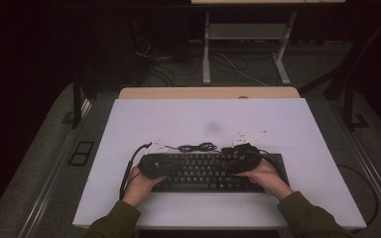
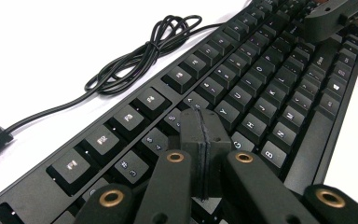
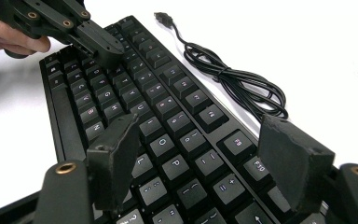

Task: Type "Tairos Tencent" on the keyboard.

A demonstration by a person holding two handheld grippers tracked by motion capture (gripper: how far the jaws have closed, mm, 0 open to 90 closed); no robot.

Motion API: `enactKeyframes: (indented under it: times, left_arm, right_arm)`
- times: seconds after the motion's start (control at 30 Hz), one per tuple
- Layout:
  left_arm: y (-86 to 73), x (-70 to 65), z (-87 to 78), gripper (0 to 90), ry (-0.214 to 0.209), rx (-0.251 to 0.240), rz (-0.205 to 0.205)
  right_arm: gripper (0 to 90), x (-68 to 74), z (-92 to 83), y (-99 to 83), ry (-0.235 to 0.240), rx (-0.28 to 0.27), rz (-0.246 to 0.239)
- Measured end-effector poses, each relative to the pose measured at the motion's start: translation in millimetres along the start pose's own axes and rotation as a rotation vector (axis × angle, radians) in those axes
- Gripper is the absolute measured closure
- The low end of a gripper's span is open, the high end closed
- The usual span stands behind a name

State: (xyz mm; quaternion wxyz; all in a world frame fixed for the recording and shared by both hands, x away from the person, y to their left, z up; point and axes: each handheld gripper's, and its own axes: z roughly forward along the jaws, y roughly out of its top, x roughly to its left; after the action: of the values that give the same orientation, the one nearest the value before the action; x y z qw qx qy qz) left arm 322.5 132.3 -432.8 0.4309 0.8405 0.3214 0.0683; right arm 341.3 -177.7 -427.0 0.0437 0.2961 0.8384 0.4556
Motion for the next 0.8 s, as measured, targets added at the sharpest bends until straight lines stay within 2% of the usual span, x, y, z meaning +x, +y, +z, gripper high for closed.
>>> enactKeyframes:
  times: [0.13, 0.43, 0.67, 0.8]
  left_arm:
    - [-0.1, 0.6, -0.9, 89.0, -0.001, -0.007, -0.004]
    - [0.1, -1.5, -2.9, 77.4, -0.002, -0.021, -0.001]
    - [-1.0, -2.9, -4.9, 63.4, 0.001, -0.024, 0.013]
    - [-2.1, -4.0, -5.6, 53.9, 0.008, -0.025, 0.01]
  right_arm:
    - [29.1, -0.1, 0.0, 0.0, 0.0, -0.001, 0.001]
    - [29.6, -0.7, 0.1, 0.1, 0.0, -0.005, 0.002]
    - [32.9, -0.5, 2.6, 0.8, 0.009, 0.003, 0.001]
    - [39.2, 0.0, 4.2, 1.3, 0.024, 0.004, -0.002]
